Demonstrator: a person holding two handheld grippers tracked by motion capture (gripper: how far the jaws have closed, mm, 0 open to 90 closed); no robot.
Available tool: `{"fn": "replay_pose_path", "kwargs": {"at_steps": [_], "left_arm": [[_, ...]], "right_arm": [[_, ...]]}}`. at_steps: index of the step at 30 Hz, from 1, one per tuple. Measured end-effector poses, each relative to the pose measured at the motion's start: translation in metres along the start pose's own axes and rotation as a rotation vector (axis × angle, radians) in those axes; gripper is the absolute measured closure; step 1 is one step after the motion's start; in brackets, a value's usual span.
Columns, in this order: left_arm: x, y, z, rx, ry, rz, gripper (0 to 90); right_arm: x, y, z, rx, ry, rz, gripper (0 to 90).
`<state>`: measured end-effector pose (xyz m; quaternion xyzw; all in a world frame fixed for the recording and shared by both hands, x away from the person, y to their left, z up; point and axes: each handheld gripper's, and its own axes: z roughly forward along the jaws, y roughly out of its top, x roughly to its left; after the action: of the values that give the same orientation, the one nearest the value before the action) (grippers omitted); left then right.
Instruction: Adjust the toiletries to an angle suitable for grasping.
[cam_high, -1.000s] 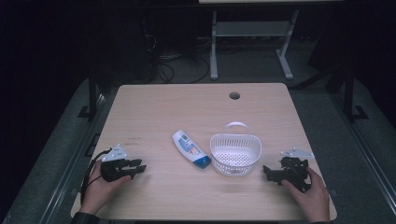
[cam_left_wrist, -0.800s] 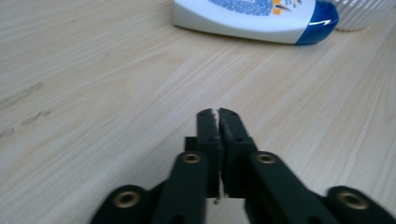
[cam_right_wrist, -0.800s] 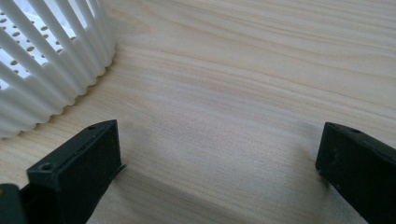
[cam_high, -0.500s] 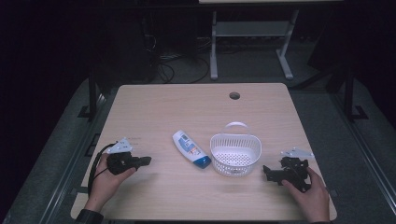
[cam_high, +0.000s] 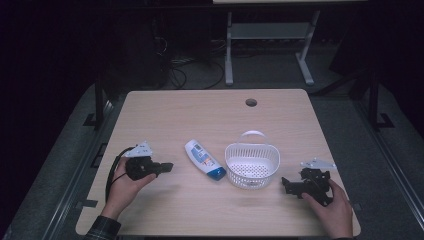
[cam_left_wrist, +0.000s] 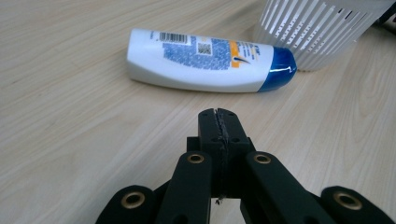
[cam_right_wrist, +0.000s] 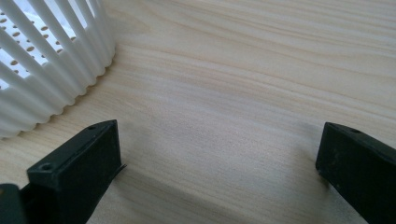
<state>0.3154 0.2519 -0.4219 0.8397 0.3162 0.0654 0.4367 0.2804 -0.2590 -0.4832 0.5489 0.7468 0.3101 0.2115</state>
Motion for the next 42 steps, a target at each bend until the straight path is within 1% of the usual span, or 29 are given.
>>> {"fn": "replay_pose_path", "kwargs": {"at_steps": [7,18,22,24,26,30,31,33,38,42], "left_arm": [[-0.004,0.01,0.009,-0.01,-0.03,0.008,90.0],[-0.01,0.025,0.022,-0.017,-0.048,0.021,90.0],[-0.013,0.03,0.028,-0.018,-0.062,0.032,90.0],[-0.014,0.033,0.03,-0.019,-0.066,0.031,90.0],[-0.016,0.036,0.033,-0.019,-0.072,0.04,90.0],[-0.019,0.044,0.04,-0.025,-0.081,0.049,90.0],[-0.021,0.047,0.044,-0.028,-0.088,0.056,90.0],[-0.022,0.049,0.046,-0.029,-0.092,0.056,90.0],[-0.025,0.055,0.056,-0.022,-0.1,0.071,90.0],[-0.026,0.059,0.065,-0.019,-0.105,0.075,90.0]], "right_arm": [[0.0,0.0,0.0,0.0,0.0,0.0,0.0],[0.0,0.0,0.0,0.0,0.0,0.0,0.0],[0.0,0.0,0.0,0.0,0.0,0.0,0.0],[0.0,0.0,0.0,0.0,0.0,0.0,0.0],[0.0,0.0,0.0,0.0,0.0,0.0,0.0],[0.0,0.0,0.0,0.0,0.0,0.0,0.0],[0.0,0.0,0.0,0.0,0.0,0.0,0.0],[0.0,0.0,0.0,0.0,0.0,0.0,0.0],[0.0,0.0,0.0,0.0,0.0,0.0,0.0],[0.0,0.0,0.0,0.0,0.0,0.0,0.0]]}}
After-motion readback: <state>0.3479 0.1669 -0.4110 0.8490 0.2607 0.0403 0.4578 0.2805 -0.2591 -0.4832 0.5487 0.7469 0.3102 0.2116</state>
